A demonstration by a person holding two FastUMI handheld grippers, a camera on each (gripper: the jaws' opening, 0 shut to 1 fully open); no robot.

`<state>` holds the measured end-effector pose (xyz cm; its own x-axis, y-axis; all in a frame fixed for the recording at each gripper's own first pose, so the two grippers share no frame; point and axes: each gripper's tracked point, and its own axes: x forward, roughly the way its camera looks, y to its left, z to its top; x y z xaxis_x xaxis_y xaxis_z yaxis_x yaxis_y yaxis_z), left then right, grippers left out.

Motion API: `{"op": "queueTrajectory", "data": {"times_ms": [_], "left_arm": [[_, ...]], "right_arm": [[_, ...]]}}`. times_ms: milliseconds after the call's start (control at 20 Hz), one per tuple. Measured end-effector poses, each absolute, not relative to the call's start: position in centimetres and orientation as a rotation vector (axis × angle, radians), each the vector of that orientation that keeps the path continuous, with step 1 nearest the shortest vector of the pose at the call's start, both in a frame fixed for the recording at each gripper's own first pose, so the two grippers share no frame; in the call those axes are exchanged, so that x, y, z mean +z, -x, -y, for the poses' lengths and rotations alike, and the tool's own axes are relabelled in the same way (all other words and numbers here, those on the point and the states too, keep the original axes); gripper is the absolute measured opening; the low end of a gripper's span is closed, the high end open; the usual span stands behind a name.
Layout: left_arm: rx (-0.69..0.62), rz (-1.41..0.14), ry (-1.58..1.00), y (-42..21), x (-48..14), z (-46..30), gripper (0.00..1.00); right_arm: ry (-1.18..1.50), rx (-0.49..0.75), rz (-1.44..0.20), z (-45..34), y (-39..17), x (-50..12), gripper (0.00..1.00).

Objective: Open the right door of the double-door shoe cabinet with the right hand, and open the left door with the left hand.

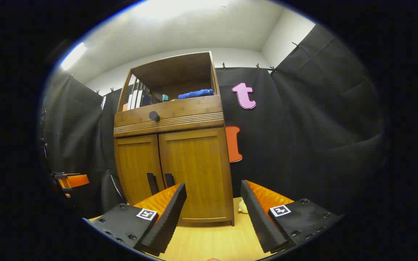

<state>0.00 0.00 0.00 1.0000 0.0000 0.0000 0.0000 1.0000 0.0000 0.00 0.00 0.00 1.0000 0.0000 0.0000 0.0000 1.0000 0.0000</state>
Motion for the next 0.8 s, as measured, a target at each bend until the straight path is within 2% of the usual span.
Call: {"op": "queueTrajectory", "data": {"times_ms": [50, 100, 150, 200, 300, 350, 800], "left_arm": [[0.001, -0.017, 0.015, -0.4, -0.4, 0.0, 0.92], [0.006, -0.032, 0.018, -0.6, -0.8, -0.1, 0.95], [0.007, -0.045, 0.013, -0.6, -1.3, -0.2, 0.92], [0.009, -0.056, 0.007, -0.7, -1.7, -0.3, 0.95], [0.005, -0.073, 0.000, -0.7, -2.2, -0.3, 0.95], [0.003, -0.075, -0.003, -0.6, -2.2, -0.3, 0.92], [0.000, -0.014, -0.016, 0.1, -0.9, -1.0, 0.95]], "right_arm": [[-0.015, -0.001, -0.015, 0.2, -0.4, -0.4, 0.89], [-0.030, 0.004, -0.027, 0.4, -0.5, -0.7, 0.97], [-0.039, 0.009, -0.033, 0.4, -0.7, -0.8, 0.97], [-0.041, 0.008, -0.035, 0.6, -0.8, -1.0, 0.97], [-0.045, -0.001, -0.033, 1.0, -0.9, -1.1, 0.98], [-0.047, -0.004, -0.032, 1.1, -1.0, -1.2, 0.98], [-0.010, 0.039, -0.018, -1.8, -1.4, -1.6, 0.98]]}}
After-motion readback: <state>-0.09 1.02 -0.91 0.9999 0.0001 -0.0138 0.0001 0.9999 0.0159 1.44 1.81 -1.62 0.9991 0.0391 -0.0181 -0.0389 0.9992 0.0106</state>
